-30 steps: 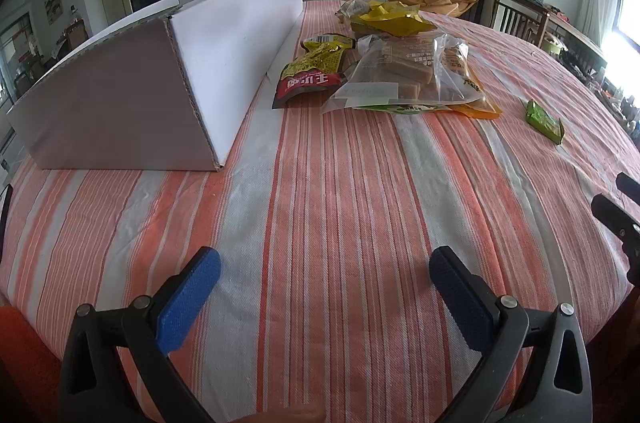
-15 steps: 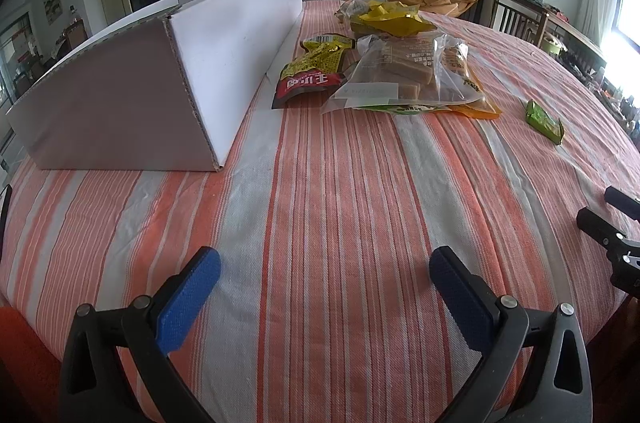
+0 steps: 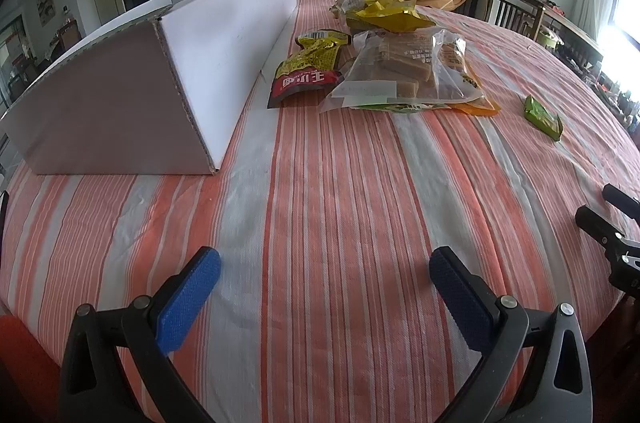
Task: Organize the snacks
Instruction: 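Reach the right gripper to the small green packet and close on it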
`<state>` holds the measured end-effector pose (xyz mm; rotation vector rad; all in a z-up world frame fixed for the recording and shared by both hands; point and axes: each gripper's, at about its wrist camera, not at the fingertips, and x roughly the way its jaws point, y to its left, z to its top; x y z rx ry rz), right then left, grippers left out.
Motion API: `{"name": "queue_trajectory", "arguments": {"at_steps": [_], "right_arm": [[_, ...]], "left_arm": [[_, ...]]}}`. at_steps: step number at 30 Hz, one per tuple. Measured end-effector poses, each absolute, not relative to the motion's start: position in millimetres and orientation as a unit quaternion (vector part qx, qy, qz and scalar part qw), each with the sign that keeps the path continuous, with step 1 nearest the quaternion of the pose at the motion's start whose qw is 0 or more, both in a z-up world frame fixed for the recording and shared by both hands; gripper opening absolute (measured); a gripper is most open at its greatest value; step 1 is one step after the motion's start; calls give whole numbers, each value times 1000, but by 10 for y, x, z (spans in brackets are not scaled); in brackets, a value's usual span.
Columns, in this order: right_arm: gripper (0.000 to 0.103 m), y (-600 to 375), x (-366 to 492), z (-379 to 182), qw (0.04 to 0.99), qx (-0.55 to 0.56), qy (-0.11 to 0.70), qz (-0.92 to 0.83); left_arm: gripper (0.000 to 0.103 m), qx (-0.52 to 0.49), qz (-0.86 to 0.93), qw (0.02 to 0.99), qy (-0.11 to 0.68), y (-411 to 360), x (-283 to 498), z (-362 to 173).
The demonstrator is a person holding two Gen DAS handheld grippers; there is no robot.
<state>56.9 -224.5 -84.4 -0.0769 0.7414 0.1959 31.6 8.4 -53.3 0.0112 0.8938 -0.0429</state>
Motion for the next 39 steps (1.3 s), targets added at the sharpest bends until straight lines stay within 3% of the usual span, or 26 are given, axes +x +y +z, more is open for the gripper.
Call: {"name": "queue_trajectory", "arguments": {"at_steps": [6,8,11,15,20,27,30,31,32,39], "right_arm": [[93,-2235,762,-757,895,-35,431,105],[92,-2345,939,-661,869,23,476,131],[92,-2685,1287,-507,831,197,498,150],[92,-2801,1835,-482,804,258,525,107],[90,-2403,2274,-658,803,200,555,84],[88,-2029,2257,-706,857,19,513,54],[75,-2140,2171,-727,871,-21,489,42],[62,-2222,2133,-715,877,-17,479,40],[59,-2267,2117,-708,881,-20,472,36],[58,-2495,1981,-730,901,-18,430,50]], "left_arm": [[103,7,-24,905,425,92,328,-537],[103,8,-25,906,422,94,325,-540],[103,7,-26,907,420,95,318,-537],[103,8,-28,908,417,96,307,-534],[103,12,-39,907,420,123,280,-526],[103,14,-42,907,418,130,238,-521],[103,13,-40,908,416,123,222,-522],[103,13,-40,909,415,122,217,-522],[103,13,-39,909,415,121,217,-524],[103,2,-50,896,442,108,297,-453]]}}
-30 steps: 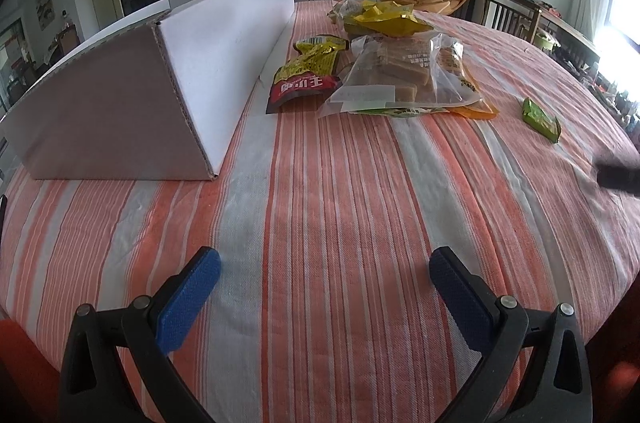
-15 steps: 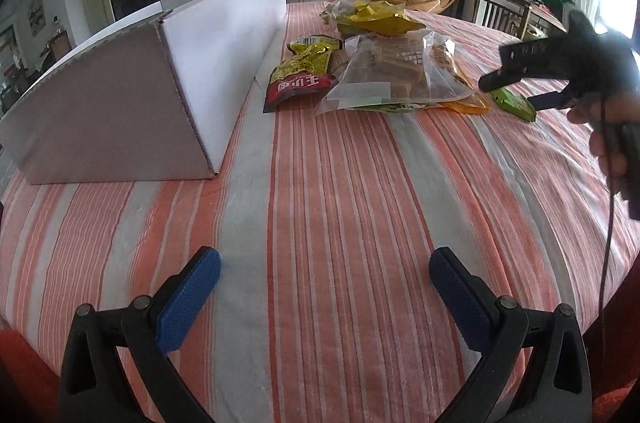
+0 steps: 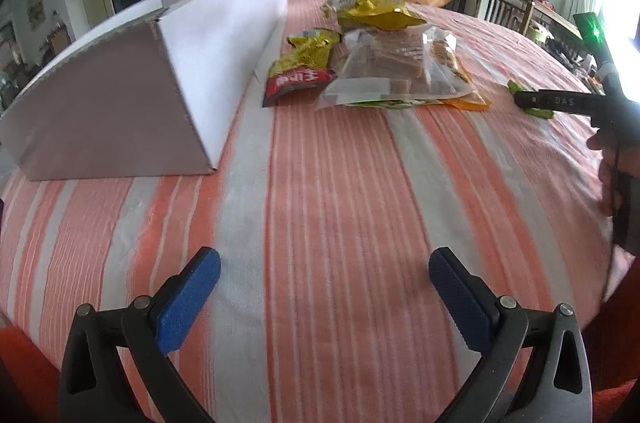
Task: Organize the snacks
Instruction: 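Reach the right gripper to the small green packet and close on it, then lift the green packet with the right gripper and drop it into the white box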
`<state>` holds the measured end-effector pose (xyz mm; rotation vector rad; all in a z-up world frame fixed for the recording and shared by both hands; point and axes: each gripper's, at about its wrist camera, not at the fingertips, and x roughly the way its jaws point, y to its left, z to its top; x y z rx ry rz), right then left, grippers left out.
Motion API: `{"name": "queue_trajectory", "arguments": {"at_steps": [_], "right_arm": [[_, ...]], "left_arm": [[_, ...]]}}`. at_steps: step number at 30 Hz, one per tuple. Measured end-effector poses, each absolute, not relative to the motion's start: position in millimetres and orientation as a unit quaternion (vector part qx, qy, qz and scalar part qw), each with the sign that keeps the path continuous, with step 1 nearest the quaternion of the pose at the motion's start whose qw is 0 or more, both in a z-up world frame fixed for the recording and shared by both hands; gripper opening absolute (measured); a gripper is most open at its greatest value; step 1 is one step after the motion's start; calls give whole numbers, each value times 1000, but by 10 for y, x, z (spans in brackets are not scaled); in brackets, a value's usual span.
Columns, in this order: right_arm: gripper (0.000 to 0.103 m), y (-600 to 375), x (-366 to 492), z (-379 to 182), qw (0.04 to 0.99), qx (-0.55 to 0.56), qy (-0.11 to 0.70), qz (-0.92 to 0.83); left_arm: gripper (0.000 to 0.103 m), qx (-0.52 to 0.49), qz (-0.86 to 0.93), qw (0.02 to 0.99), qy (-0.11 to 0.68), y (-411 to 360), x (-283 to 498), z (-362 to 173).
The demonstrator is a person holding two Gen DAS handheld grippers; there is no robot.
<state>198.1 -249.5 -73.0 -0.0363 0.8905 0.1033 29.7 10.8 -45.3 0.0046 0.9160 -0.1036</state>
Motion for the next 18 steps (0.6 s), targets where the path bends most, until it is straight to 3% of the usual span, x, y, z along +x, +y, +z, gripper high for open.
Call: {"name": "queue_trajectory", "arguments": {"at_steps": [5,10,16,18], "right_arm": [[59,-2492,2007,-744,901,-14,431,50],[59,-2453,2053,-756,901,-17,431,49],[59,-2422,2075,-761,901,-20,431,47],[59,-2431,2040,-745,901,-20,431,46]], "left_arm": [[103,-21,-99,906,411,3,531,41],[103,-53,-149,897,412,-136,1377,594],[102,-8,-135,854,503,-475,2480,383],[89,15,-124,844,521,-585,2612,282]]}}
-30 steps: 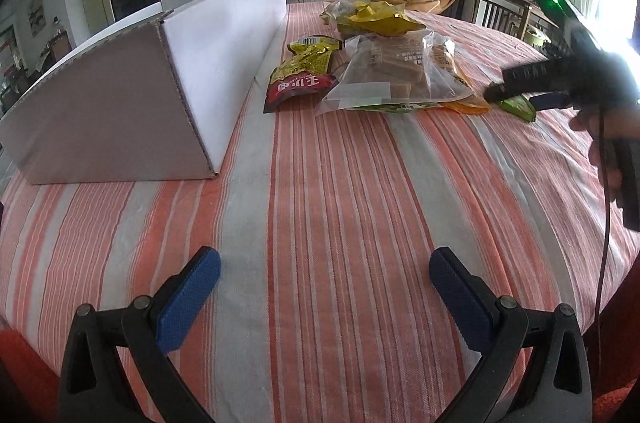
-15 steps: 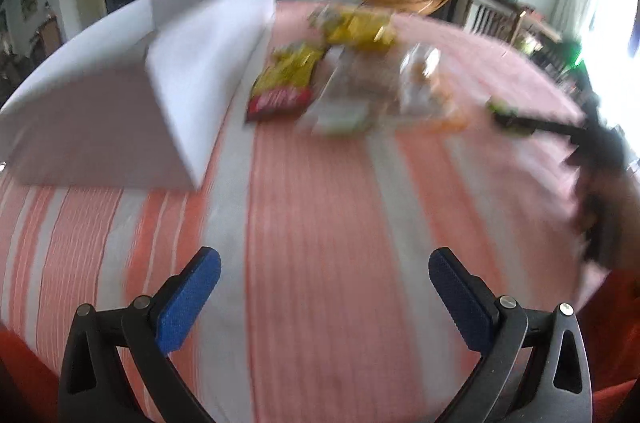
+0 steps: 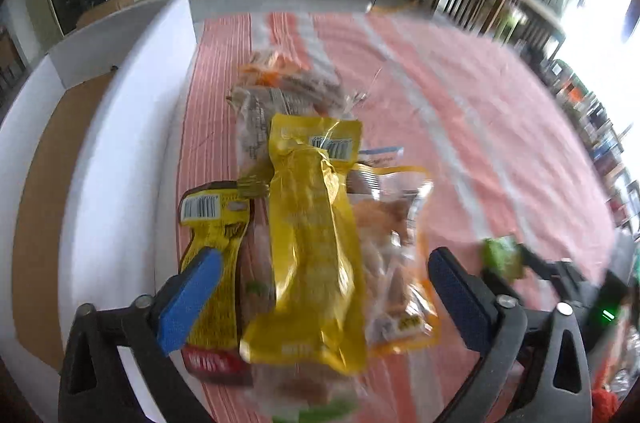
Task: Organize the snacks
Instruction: 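Lift the green packet with the right gripper and drop it into the white box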
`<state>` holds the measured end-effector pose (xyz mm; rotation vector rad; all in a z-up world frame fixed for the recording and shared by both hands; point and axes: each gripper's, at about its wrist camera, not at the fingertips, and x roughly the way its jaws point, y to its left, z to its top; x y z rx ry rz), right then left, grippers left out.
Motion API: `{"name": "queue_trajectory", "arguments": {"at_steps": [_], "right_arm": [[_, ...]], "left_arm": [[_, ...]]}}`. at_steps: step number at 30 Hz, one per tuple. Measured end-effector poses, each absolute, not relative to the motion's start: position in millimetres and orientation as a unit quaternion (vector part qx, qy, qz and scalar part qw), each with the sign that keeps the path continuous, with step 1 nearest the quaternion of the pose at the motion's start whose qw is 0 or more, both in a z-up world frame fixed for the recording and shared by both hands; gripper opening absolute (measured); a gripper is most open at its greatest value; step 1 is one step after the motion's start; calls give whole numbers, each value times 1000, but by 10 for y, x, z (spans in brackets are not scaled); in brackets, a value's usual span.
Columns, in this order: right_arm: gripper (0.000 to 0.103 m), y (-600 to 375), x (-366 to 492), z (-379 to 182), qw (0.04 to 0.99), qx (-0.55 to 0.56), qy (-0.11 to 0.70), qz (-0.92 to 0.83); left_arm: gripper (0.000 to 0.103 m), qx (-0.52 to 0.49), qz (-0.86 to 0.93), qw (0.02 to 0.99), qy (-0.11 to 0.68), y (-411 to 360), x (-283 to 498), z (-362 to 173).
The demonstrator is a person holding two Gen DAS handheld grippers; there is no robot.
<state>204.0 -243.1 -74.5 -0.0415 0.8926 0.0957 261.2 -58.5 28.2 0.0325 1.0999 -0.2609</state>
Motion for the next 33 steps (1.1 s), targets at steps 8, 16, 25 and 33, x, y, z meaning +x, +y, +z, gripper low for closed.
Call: {"name": "queue_trajectory", "arguments": {"at_steps": [8,16,25,33], "right_arm": [[56,-2748,1982,-711,900,89,419,83],[56,-3150,1945,-314,847,284,417,168],[56,-1136,2142,793,814,200,406,364],[79,504,2314,797,787,141,437,412]], "left_arm": [[40,-52,-136,836,529,-347,2488,362],[41,-182,-203,850,450,474,1912,927],[41,-211,-69,874,432,1953,1770,1097],[94,-184,38,878,440,2423,1750,780]]}}
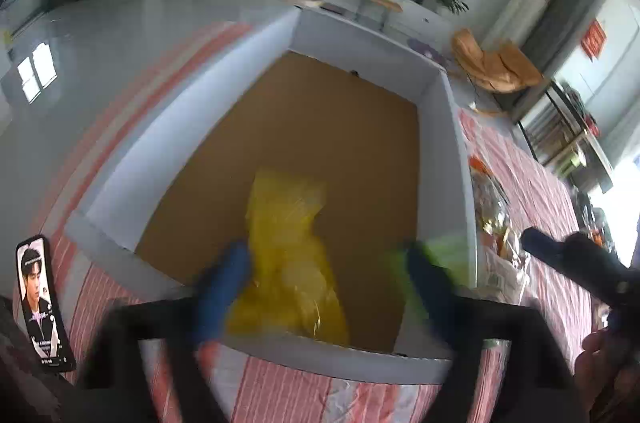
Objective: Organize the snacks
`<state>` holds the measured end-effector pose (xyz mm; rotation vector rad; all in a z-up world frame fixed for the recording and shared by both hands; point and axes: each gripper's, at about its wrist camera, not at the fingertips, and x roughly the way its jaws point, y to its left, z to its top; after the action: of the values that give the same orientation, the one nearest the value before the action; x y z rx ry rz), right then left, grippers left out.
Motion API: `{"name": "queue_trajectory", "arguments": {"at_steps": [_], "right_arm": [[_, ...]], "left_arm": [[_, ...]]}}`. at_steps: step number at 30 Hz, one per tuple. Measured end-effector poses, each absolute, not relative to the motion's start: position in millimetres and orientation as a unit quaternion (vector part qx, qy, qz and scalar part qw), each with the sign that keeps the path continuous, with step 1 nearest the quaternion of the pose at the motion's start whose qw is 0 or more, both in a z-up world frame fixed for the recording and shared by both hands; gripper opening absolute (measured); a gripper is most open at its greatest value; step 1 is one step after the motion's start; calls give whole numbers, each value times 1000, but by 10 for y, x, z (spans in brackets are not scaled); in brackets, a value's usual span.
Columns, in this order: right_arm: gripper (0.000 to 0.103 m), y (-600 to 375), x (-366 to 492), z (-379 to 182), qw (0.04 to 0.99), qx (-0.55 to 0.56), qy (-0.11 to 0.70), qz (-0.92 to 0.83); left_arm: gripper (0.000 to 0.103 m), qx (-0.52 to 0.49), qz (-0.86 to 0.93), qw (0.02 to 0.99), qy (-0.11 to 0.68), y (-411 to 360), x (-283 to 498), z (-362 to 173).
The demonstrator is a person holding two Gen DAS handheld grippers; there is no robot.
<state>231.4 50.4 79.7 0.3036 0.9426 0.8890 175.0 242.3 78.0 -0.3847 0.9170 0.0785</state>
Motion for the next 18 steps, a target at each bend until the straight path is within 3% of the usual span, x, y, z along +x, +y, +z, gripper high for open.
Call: {"name": "queue_trajectory", "arguments": {"at_steps": [5,10,15,18], "right_arm": [[78,201,2246,684,809,131,421,388],[79,-913,2072,251,884,16,390,256],[78,-2295,2125,-568,886,-45,458,59],[80,-2786,2122,-719,886,-23,463,10]], "left_arm": [[96,-172,18,905,388,2145,1508,873],[96,-127,-96,922,354,1290,1003,908],[97,-104,-151,918,350,346,598,358],[97,-86,-164,899,398,-15,639,2]]}}
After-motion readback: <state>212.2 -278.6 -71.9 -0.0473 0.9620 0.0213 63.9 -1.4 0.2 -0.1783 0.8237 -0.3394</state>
